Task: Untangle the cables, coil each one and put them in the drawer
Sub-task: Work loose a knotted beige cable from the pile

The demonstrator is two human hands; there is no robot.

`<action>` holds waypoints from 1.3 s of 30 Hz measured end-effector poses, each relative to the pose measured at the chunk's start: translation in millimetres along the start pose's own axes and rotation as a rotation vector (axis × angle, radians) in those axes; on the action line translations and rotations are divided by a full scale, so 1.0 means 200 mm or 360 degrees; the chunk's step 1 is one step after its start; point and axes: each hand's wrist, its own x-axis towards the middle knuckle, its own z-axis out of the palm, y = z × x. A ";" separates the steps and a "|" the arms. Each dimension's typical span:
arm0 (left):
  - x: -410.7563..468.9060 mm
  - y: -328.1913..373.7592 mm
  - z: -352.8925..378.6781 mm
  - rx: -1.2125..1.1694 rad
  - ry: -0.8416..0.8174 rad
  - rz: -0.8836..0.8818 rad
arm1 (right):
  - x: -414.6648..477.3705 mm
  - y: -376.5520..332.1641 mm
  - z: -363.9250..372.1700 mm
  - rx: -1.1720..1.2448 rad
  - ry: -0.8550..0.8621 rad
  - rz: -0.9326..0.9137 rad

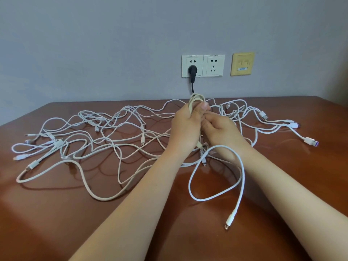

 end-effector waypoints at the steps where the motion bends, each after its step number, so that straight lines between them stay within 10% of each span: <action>1: 0.00 0.01 0.00 -0.0030 -0.0014 -0.0009 | 0.00 0.00 0.00 0.0154 0.0005 0.0049; 13: 0.05 0.04 -0.08 -0.0967 0.0064 -0.0459 | 0.00 0.02 -0.03 0.0386 -0.0131 0.0148; 19: 0.10 0.04 -0.17 -0.1311 0.0266 -0.0662 | 0.00 0.07 -0.06 -0.0594 -0.0350 0.0016; 30: 0.08 0.00 -0.16 -0.0241 0.0161 -0.0559 | -0.01 0.00 -0.14 0.0130 -0.0306 0.0008; 39: 0.00 0.00 -0.07 0.0118 -0.0516 -0.0689 | 0.01 0.00 -0.12 0.0075 -0.0050 -0.0092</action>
